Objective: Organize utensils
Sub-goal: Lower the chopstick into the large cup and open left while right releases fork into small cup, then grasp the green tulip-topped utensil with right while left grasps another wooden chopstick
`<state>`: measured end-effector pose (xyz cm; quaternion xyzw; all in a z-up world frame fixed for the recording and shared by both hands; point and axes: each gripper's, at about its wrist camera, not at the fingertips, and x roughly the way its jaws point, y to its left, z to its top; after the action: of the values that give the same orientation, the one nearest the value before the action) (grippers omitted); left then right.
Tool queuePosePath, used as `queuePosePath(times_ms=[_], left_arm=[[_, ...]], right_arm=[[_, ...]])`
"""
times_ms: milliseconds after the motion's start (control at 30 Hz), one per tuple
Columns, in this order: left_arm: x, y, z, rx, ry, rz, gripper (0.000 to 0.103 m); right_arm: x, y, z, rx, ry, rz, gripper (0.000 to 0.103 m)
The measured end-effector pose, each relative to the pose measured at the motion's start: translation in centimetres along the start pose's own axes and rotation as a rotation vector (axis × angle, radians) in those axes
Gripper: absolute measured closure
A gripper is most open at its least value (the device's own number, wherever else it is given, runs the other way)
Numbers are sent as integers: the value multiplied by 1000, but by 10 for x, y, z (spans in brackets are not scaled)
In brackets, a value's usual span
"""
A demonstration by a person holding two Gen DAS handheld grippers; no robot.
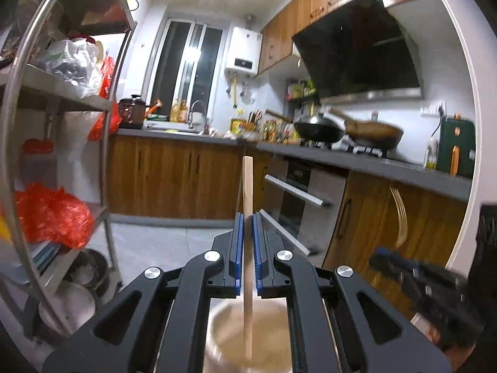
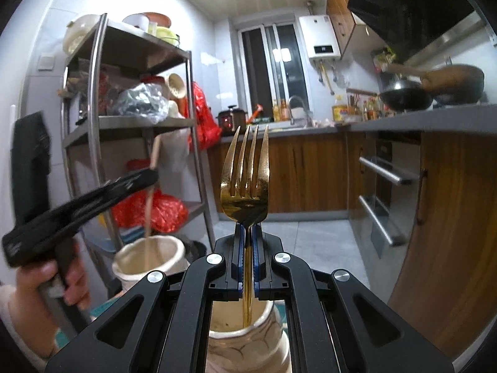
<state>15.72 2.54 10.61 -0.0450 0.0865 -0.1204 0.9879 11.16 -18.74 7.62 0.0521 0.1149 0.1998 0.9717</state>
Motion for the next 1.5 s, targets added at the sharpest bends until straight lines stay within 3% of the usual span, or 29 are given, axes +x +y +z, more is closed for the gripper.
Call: queuePosePath(times_ms=[300,633,700,767,833,933,1100,1167,1300,1500], left_arm=[[-3,8,-27,5,125,16,97],[-5,24,-36,-36,159,30,97],[-6,25,-36,-44,158,26,95],[-7,26,-37,-48,158,29,82],[-12,25,-37,-42,144,42,67],[-19,23,-36,-38,130,44,59],[-41,18,-41,-16,99,71,27],[-51,17,-44,-9,76,102,5],[-68,12,-53,1,67,114,6],[-81,-1,-77,50,123,116,6]], right_arm=[[9,-5,-7,39,48,-15,97],[10,-11,-9,70,68,-36,97],[9,-10,-9,69,66,-32,91],[8,-10,-9,68,62,-26,82],[5,-9,-11,61,61,-27,80],[-1,-7,-12,55,67,-25,66],[-21,-7,-15,43,58,-31,30],[-31,-9,-18,52,53,-31,20],[-47,-13,-27,54,64,-64,8],[-70,-20,-43,36,92,-118,7]])
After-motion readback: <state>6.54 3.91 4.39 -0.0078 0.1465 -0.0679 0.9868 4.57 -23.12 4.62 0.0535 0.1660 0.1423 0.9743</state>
